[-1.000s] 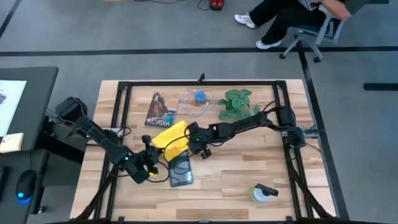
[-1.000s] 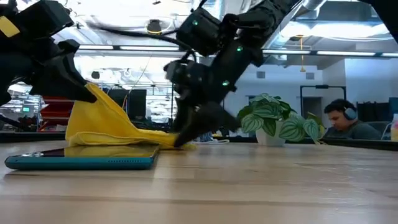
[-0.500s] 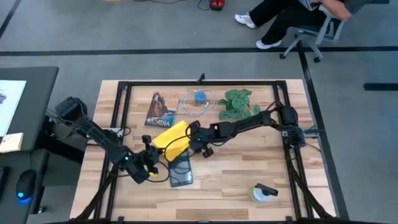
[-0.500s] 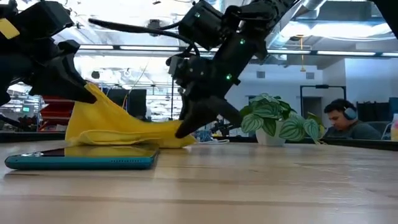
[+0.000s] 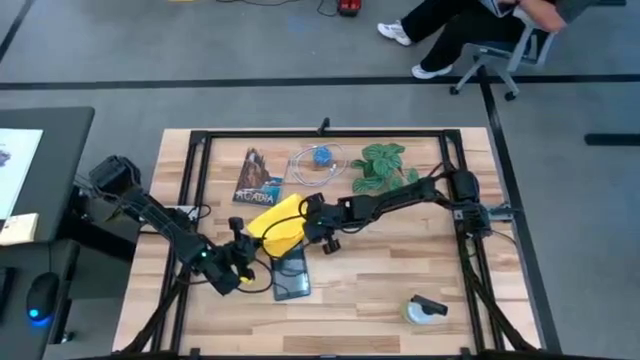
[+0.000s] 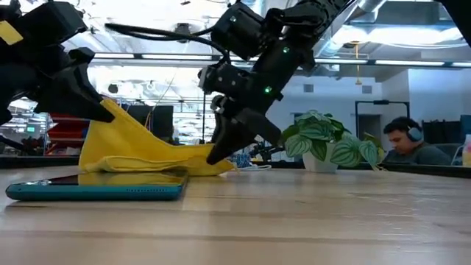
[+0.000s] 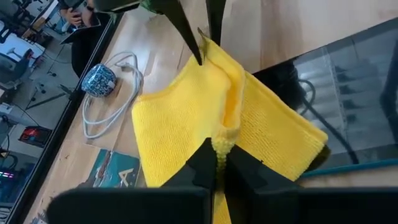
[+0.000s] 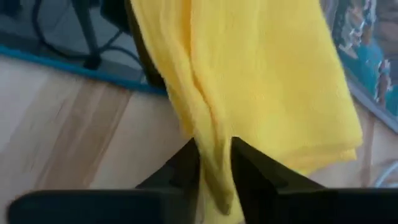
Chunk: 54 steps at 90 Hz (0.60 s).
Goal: Clean tablet
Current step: Prepare the microfiber towel to clean the tablet
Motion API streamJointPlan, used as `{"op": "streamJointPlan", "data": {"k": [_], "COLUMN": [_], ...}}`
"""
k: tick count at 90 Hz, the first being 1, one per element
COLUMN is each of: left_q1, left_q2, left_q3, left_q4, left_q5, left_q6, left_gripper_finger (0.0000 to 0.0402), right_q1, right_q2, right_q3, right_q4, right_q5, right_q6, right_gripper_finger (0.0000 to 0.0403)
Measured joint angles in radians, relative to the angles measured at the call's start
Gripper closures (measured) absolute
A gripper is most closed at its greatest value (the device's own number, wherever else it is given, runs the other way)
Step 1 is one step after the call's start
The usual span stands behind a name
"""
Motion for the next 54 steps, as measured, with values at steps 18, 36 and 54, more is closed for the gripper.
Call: {"op": "streamJointPlan", "data": {"k": [18,36,54], "left_q1": [0.0,0.0,0.0], "left_q2": [0.0,0.0,0.0], "left_q3": [0.0,0.0,0.0], "left_q4": [0.0,0.0,0.001], "left_q5": [0.0,0.0,0.001], "left_q6": [-0.001,-0.003,-0.003], "left_gripper_finger": [0.0402,0.0402,0.0402], "right_q1": [-0.007,-0.011,-0.012], "right_q2": [0.0,0.0,-0.011], "right_q3": [0.0,0.0,0.001], "right_q4": [-0.003,-0.009,-0.049], "right_q5": [-0.018,-0.036,-0.055], "right_q6": [0.036,0.037,0.026], "right_gripper_finger": [0.0242,0.0268,0.0335]}}
